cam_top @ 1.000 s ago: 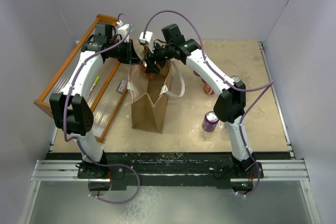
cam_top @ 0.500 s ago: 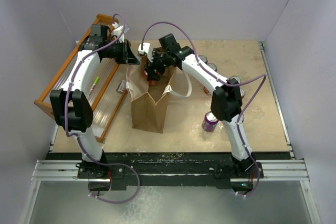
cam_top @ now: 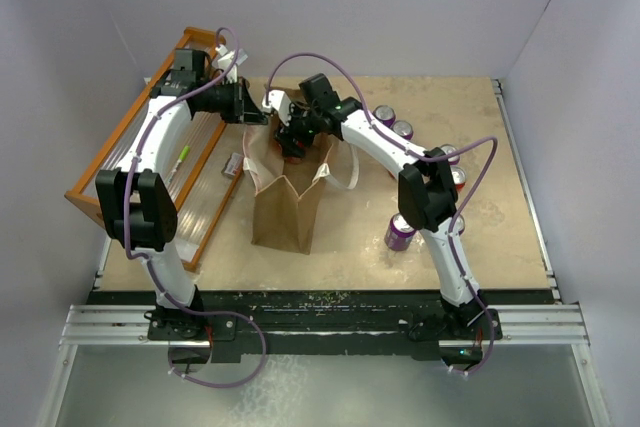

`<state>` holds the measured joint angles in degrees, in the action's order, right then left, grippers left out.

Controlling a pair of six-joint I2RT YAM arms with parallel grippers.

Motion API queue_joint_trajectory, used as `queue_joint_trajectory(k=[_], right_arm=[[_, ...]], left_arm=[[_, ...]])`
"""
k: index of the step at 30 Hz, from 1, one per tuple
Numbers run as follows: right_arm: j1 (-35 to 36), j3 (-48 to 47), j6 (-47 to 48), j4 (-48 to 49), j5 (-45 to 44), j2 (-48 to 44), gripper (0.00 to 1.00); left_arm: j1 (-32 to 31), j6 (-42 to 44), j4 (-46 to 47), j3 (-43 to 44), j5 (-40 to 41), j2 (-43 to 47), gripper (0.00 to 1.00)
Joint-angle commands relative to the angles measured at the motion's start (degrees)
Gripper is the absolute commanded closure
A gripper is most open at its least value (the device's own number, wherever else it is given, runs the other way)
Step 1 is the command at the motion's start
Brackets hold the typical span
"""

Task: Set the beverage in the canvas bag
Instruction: Place the drink in the canvas bag.

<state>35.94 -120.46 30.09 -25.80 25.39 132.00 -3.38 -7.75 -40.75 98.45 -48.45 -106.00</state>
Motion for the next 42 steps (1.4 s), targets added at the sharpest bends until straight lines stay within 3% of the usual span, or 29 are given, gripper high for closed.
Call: queue_joint_trajectory(k=[1, 20, 25, 31, 42], right_arm=[[0.0, 1.36, 1.13, 9.36, -0.33, -0.91, 1.0], [-1.58, 1.53, -8.48, 8.09, 11.61, -0.16, 1.0], [-1.6, 2.94, -6.75, 7.48, 12.26, -0.37, 1.0], [-1.58, 3.72, -5.0, 7.1, 7.28, 2.34, 0.9], [-1.59, 0.79, -5.51, 9.53, -2.02, 3.43, 0.59]], left_arm=[[-0.14, 0.69, -1.24, -1.07, -1.82, -0.68, 1.0], [-0.18, 3.36, -0.97, -1.34, -2.38, -1.74, 0.97], [-0.22, 3.38, -0.68, -1.24, -2.77, -2.01, 0.95], [-0.23, 3.61, -0.73, -1.22, -2.81, -1.94, 0.91], [-0.41, 4.15, -0.81, -0.72, -3.05, -2.29, 0.88]])
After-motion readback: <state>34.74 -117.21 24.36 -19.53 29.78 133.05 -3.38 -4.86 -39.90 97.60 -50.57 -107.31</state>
